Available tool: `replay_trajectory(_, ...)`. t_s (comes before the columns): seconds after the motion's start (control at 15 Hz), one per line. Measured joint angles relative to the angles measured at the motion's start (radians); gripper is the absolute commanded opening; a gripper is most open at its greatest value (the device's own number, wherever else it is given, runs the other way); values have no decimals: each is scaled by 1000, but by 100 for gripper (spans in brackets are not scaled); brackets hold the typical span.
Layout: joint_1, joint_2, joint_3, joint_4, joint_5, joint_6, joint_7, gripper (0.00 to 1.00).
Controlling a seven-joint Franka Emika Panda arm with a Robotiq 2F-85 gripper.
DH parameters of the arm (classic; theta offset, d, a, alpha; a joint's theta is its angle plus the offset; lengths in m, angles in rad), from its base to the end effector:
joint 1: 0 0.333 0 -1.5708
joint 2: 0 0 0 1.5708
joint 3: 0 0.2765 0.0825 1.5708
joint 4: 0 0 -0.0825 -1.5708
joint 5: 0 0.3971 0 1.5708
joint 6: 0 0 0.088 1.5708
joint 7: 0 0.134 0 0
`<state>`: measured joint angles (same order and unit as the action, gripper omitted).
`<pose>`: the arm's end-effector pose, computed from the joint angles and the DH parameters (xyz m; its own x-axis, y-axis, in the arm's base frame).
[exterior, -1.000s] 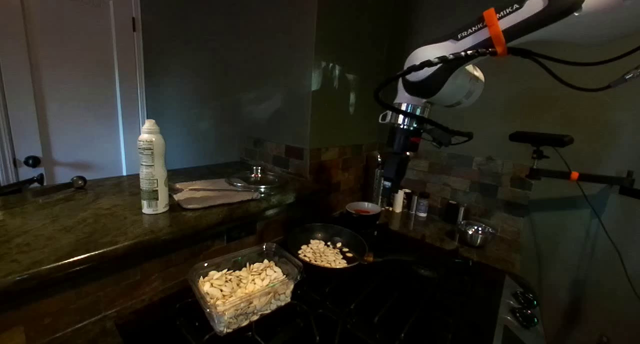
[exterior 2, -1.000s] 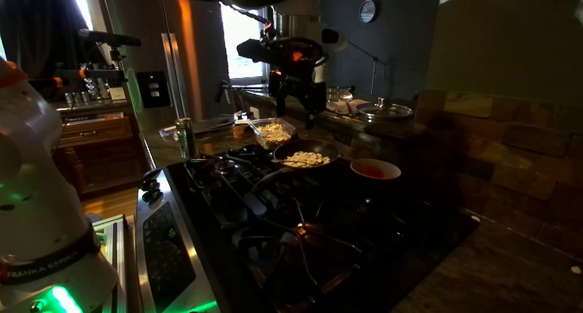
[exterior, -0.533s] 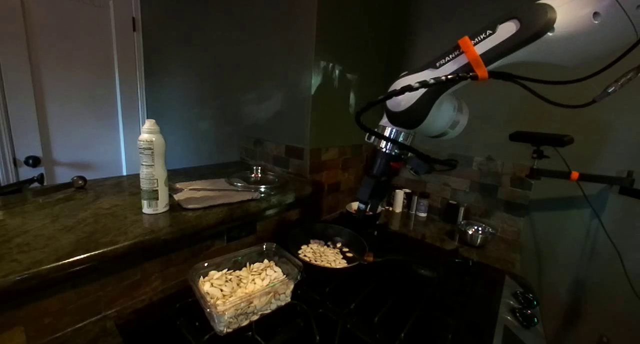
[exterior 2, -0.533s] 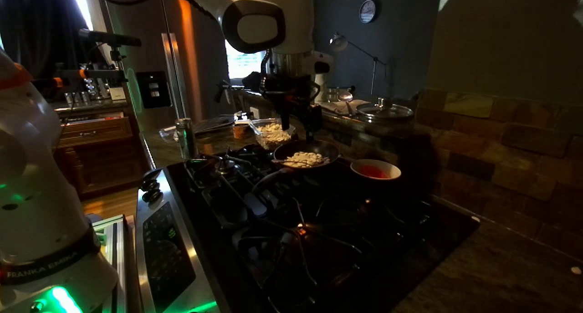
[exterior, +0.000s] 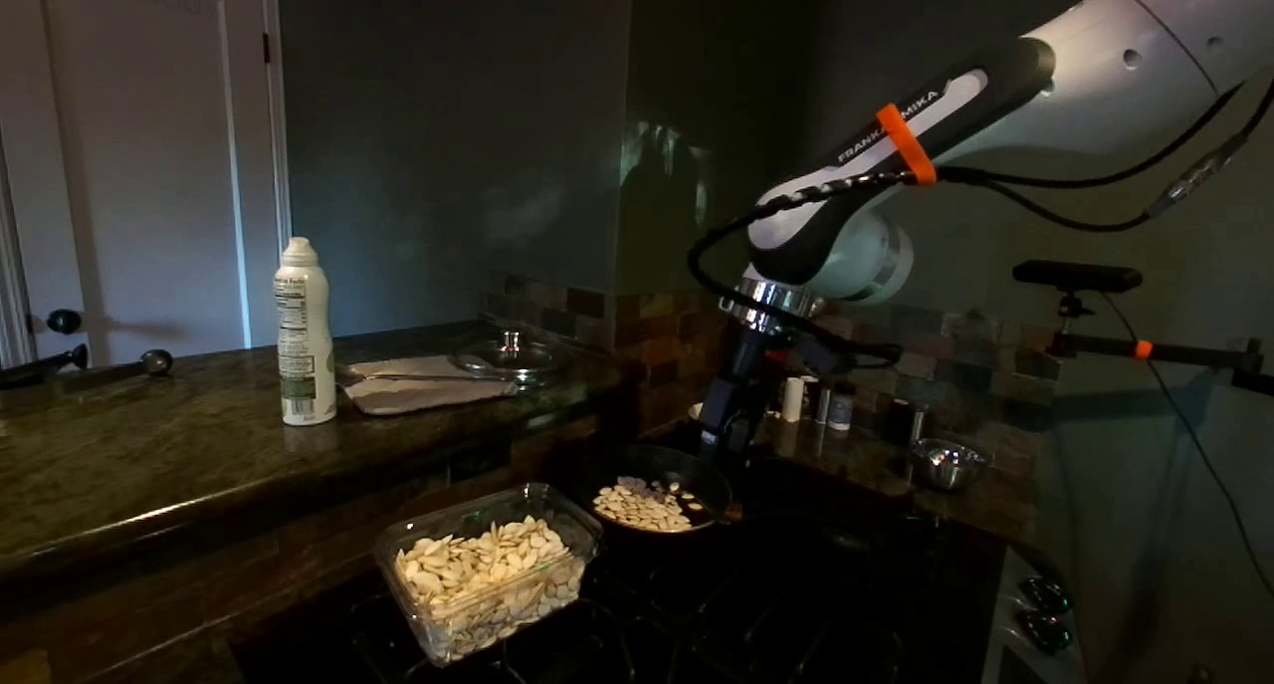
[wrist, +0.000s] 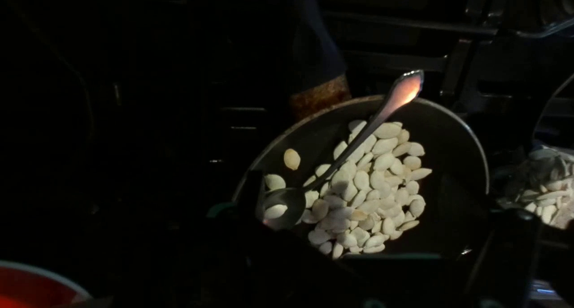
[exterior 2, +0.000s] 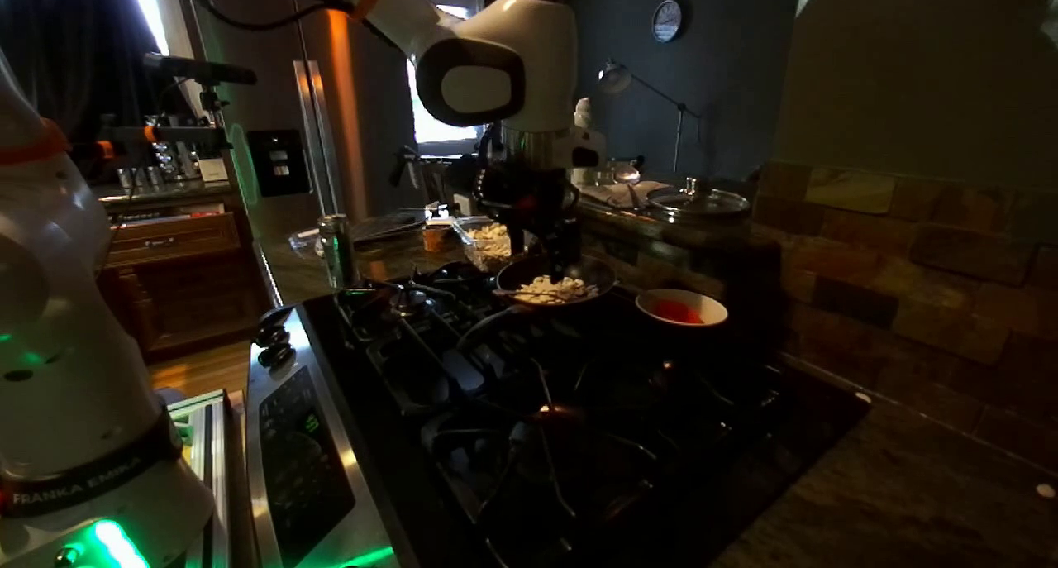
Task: Put the silver spoon in the black and white bowl on the right.
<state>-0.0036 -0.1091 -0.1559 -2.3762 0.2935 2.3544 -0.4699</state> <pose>0.5049 -0.0706 0.3002 0.9825 0.0947 0.1606 0.1243 -0.9748 -0.1852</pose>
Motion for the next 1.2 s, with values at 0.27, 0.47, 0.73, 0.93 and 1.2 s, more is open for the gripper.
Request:
replay_trajectory(0.27, 3, 76, 34, 2, 99, 100, -10, 100)
replay_trajectory(0.47, 4, 107, 64, 9, 111, 155, -2, 100)
replay_trajectory(0.73, 4, 140, 87, 16, 55, 195, 62, 93)
replay_trajectory(0.93, 2, 158, 89, 19, -43, 217, 165, 75)
replay_trajectory(1.2, -5, 162, 89, 21, -150, 218, 295, 39)
